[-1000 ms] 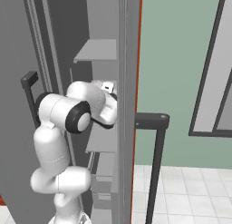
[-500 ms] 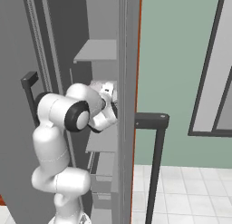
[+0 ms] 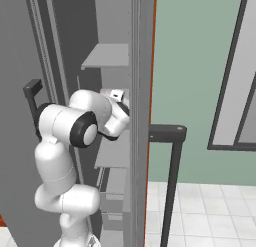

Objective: The ice cube tray has been filled with water. Take the tray and place it in the freezer to make ice. Close the freezer door after placing the tray.

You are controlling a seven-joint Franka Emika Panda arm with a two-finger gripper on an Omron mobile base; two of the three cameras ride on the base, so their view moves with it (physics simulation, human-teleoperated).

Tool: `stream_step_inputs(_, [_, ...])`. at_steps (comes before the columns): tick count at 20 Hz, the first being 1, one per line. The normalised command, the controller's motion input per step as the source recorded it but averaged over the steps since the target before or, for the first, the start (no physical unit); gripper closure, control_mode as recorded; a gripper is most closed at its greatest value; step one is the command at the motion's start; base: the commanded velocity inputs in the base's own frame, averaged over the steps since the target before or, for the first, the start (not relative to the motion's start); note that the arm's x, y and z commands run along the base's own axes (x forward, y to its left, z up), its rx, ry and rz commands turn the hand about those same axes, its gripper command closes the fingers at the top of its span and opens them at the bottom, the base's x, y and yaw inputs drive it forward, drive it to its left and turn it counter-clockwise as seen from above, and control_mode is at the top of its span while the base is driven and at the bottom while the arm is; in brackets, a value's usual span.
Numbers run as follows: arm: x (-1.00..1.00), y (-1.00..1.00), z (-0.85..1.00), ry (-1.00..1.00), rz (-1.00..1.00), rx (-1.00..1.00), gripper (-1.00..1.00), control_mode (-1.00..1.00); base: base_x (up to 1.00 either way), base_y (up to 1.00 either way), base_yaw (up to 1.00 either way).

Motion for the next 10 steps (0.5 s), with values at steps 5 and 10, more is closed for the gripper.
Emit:
stream_step_inputs(5, [-0.11, 0.0, 0.03, 0.0, 0.04, 0.0, -1.0, -1.0, 0.0, 0.0, 0.0])
stream_step_inputs(10, [-0.28, 0.05, 0.3, 0.0, 0.01, 0.0, -1.0, -1.0, 0.0, 0.0, 0.0])
